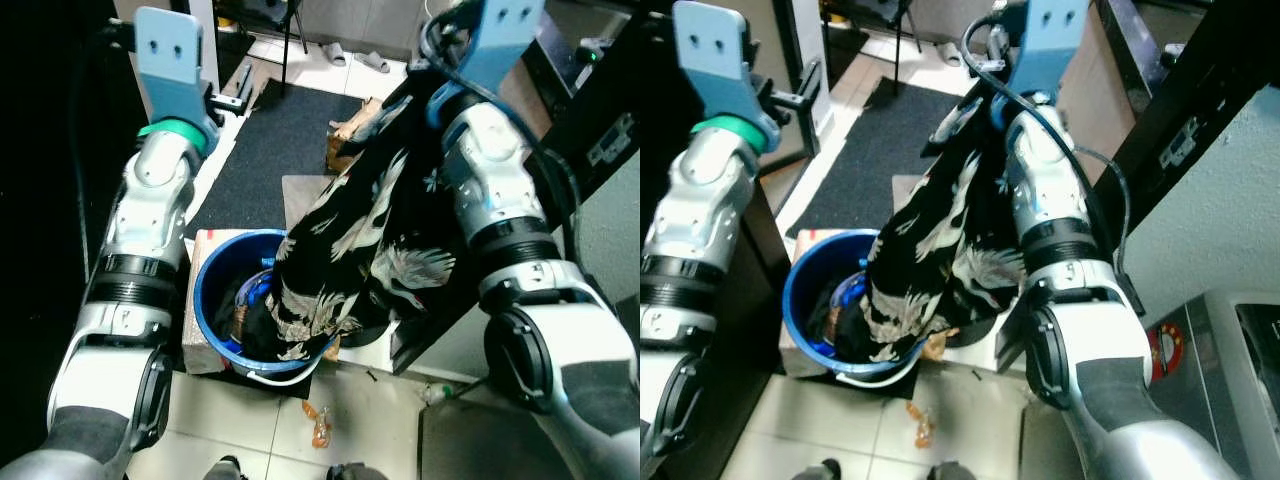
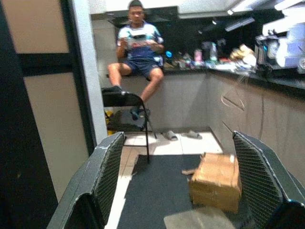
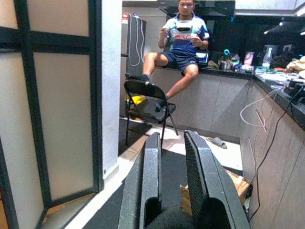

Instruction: Clothes washing

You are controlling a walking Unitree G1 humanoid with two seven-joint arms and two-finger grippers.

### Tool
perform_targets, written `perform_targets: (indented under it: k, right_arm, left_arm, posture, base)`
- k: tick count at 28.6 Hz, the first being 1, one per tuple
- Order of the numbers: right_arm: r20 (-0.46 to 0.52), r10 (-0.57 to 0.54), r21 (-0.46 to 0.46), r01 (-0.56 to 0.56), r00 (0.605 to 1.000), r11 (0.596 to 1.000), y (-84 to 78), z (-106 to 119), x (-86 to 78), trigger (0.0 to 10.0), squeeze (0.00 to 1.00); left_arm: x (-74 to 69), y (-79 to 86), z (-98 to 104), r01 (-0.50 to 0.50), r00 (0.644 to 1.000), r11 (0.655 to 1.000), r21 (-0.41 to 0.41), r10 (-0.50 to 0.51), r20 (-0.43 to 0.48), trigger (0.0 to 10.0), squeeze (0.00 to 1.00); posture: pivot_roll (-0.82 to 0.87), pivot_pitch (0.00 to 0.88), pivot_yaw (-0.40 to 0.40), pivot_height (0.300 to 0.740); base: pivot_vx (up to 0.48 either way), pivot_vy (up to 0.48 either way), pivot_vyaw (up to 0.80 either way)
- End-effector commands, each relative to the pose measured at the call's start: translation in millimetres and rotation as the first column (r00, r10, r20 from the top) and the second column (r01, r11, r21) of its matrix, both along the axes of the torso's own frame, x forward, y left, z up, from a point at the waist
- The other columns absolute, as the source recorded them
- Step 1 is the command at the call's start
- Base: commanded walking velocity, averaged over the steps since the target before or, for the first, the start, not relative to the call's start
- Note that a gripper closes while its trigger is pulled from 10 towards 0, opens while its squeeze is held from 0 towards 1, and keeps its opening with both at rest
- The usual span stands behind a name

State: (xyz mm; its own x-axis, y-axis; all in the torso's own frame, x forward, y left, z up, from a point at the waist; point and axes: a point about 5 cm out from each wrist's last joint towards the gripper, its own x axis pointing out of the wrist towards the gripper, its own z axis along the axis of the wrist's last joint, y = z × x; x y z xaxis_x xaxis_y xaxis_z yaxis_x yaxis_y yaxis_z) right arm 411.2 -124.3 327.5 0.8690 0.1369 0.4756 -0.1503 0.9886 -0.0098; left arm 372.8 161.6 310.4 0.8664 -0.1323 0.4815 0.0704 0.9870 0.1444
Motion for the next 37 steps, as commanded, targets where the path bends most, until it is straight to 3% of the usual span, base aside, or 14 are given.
perform_targets:
  k: [1, 5, 7, 8, 12, 14, 15, 19, 22, 23, 27, 30, 37]
  right_arm:
    - [0.045, -0.015, 0.014, 0.014, 0.999, 1.000, -2.4, 13, -1.1, 10.0, 0.00]
    - [0.064, -0.025, 0.020, 0.024, 0.998, 1.000, -3.9, 20, -0.6, 10.0, 0.00]
    - [0.111, -0.052, 0.046, 0.047, 0.992, 0.998, -9.7, 39, -1.4, 10.0, 0.00]
    - [0.111, -0.052, 0.046, 0.047, 0.992, 0.998, -9.7, 39, -1.4, 10.0, 0.00]
    - [0.241, -0.080, 0.093, 0.059, 0.967, 0.994, -17.5, 79, -10.5, 10.0, 0.00]
    - [0.241, -0.080, 0.093, 0.059, 0.967, 0.994, -17.5, 79, -10.5, 10.0, 0.00]
    - [0.303, -0.089, 0.111, 0.058, 0.949, 0.992, -19.9, 93, -16.2, 10.0, 0.00]
    - [0.395, -0.100, 0.126, 0.054, 0.913, 0.991, -23.8, 109, -26.1, 10.0, 0.00]
    - [0.415, -0.098, 0.110, 0.057, 0.904, 0.992, -23.5, 105, -27.8, 10.0, 0.00]
    - [0.400, -0.090, 0.081, 0.062, 0.912, 0.995, -22.5, 89, -25.2, 10.0, 0.00]
    - [0.375, -0.086, 0.073, 0.063, 0.923, 0.995, -23.0, 77, -22.5, 10.0, 0.00]
    - [0.333, -0.091, 0.089, 0.065, 0.939, 0.994, -28.6, 56, -19.3, 10.0, 0.00]
    - [0.306, -0.117, 0.120, 0.084, 0.945, 0.989, -38.6, 44, -18.1, 10.0, 0.00]
  left_arm:
    - [-3.8, -3.5, -9, 0.011, 1.000, 1.000, 0.014, -0.011, -0.029, 10.0, 0.00]
    - [-11.3, -4.2, -17, 0.018, 0.999, 1.000, 0.017, -0.017, -0.044, 10.0, 0.00]
    - [-20.5, -7.0, -25, 0.031, 0.998, 0.999, 0.016, -0.030, -0.062, 10.0, 0.00]
    - [-20.5, -7.0, -25, 0.031, 0.998, 0.999, 0.016, -0.030, -0.062, 10.0, 0.00]
    - [-27.0, -9.1, -28, 0.033, 0.997, 0.999, 0.009, -0.033, -0.074, 10.0, 0.00]
    - [-27.0, -9.1, -28, 0.033, 0.997, 0.999, 0.009, -0.033, -0.074, 10.0, 0.00]
    - [-29.1, -9.7, -28, 0.034, 0.997, 0.999, 0.008, -0.033, -0.076, 10.0, 0.00]
    - [-31.1, -10.0, -28, 0.035, 0.996, 0.999, 0.007, -0.035, -0.077, 10.0, 0.00]
    - [-32.4, -10.2, -28, 0.035, 0.996, 0.999, 0.005, -0.035, -0.080, 10.0, 0.00]
    - [-34.9, -11.2, -27, 0.037, 0.996, 0.999, 0.001, -0.036, -0.085, 10.0, 0.00]
    - [-36.6, -11.9, -26, 0.039, 0.995, 0.999, -0.003, -0.039, -0.087, 10.0, 0.00]
    - [-41.1, -11.9, -20, 0.044, 0.996, 0.999, -0.011, -0.044, -0.081, 10.0, 0.00]
    - [-44.0, -11.5, -14, 0.049, 0.996, 0.999, -0.016, -0.050, -0.071, 10.0, 0.00]
  posture:
    - [0.07, 0.117, -0.056, 0.740]
    - [0.07, 0.125, -0.047, 0.740]
    - [0.07, 0.128, -0.046, 0.740]
    - [0.07, 0.128, -0.046, 0.740]
    - [0.07, 0.128, -0.046, 0.740]
    - [0.07, 0.128, -0.046, 0.740]
    - [0.07, 0.126, -0.046, 0.740]
    - [0.07, 0.120, -0.044, 0.740]
    - [0.07, 0.118, -0.043, 0.740]
    - [0.07, 0.110, -0.038, 0.740]
    - [0.07, 0.110, -0.038, 0.740]
    - [0.07, 0.103, -0.035, 0.740]
    - [0.06, 0.091, -0.029, 0.740]
  base:
    - [0.000, 0.000, 0.00]
    - [0.000, 0.000, 0.00]
    - [0.000, 0.000, 0.00]
    - [0.000, 0.000, 0.00]
    - [0.000, 0.000, 0.00]
    - [0.000, 0.000, 0.00]
    - [0.000, 0.000, 0.00]
    - [0.000, 0.000, 0.00]
    - [0.000, 0.000, 0.00]
    - [0.000, 0.000, 0.00]
    - [0.000, 0.000, 0.00]
    - [0.000, 0.000, -0.68]
    - [0.000, 0.000, -0.80]
